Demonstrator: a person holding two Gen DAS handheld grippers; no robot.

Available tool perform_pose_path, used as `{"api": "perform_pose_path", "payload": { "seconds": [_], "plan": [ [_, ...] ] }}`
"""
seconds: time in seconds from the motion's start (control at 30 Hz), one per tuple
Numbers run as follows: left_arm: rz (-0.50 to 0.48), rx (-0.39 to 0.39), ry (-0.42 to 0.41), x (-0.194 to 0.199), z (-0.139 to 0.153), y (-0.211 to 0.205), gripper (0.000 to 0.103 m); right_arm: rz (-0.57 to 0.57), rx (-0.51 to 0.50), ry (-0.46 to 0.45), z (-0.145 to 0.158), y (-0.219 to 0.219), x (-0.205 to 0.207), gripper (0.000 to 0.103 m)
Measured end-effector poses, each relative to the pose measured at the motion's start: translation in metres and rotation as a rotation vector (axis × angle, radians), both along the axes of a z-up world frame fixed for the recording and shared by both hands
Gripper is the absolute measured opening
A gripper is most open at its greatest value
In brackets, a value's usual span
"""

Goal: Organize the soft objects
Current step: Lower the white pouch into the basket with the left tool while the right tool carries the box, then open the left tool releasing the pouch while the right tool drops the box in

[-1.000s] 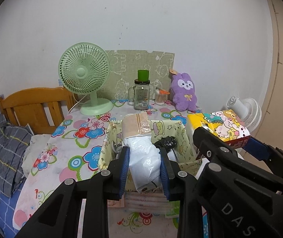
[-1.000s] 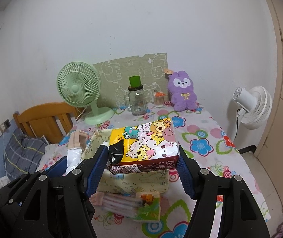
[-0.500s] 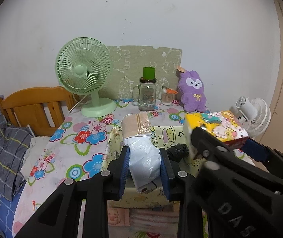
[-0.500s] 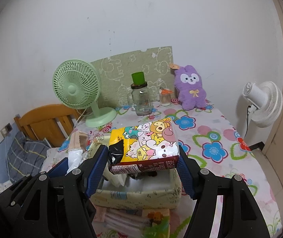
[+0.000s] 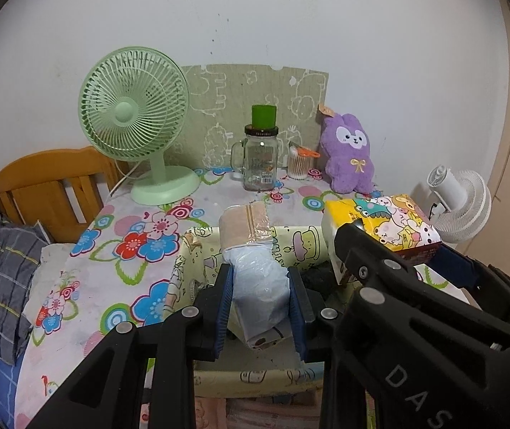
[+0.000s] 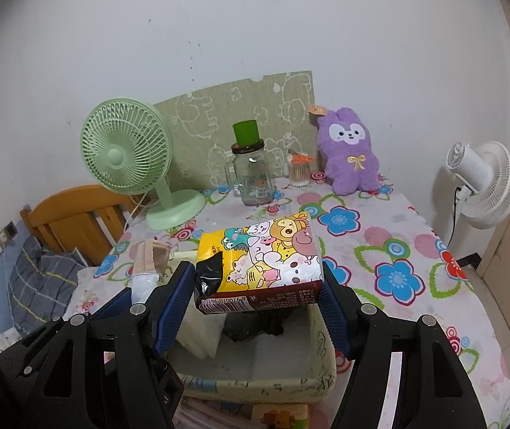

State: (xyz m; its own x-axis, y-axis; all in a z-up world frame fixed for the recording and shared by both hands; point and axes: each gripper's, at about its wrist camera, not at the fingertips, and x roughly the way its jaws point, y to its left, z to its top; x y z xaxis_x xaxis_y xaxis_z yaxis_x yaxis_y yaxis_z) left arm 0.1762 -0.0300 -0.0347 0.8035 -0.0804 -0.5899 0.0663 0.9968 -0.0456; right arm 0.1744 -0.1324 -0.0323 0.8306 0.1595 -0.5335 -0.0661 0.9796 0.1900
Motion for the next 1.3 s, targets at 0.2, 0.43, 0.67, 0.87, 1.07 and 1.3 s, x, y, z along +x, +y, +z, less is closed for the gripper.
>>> {"api": "perform_pose_path", "payload": {
  "seconds": [0.2,0.43,0.67,0.87,1.07,1.3],
  "plan": [
    [-0.011,-0.001,0.031,0.014,-0.009,0.0,0.029,0.005,0.0,0.029,-0.01,0.001,0.016,0.07],
    [-0.018,-0.005,0.07,0.023,-0.022,0.001,0.033,0.038,0.022,0.085,-0.025,0.005,0.035,0.07],
    [-0.031,0.006,0.074,0.025,-0.032,0.003,0.073,0.052,0.01,0.105,-0.036,0.013,0.045,0.07],
    [-0.033,-0.015,0.107,0.035,-0.038,0.008,0.079,0.064,0.017,0.132,-0.043,0.016,0.054,0.07],
    [-0.026,-0.017,0.123,0.041,-0.041,0.011,0.08,0.073,0.008,0.154,-0.049,0.02,0.062,0.073],
    [-0.027,-0.01,0.124,0.041,-0.043,0.01,0.081,0.077,0.007,0.162,-0.052,0.019,0.064,0.093]
  ]
}}
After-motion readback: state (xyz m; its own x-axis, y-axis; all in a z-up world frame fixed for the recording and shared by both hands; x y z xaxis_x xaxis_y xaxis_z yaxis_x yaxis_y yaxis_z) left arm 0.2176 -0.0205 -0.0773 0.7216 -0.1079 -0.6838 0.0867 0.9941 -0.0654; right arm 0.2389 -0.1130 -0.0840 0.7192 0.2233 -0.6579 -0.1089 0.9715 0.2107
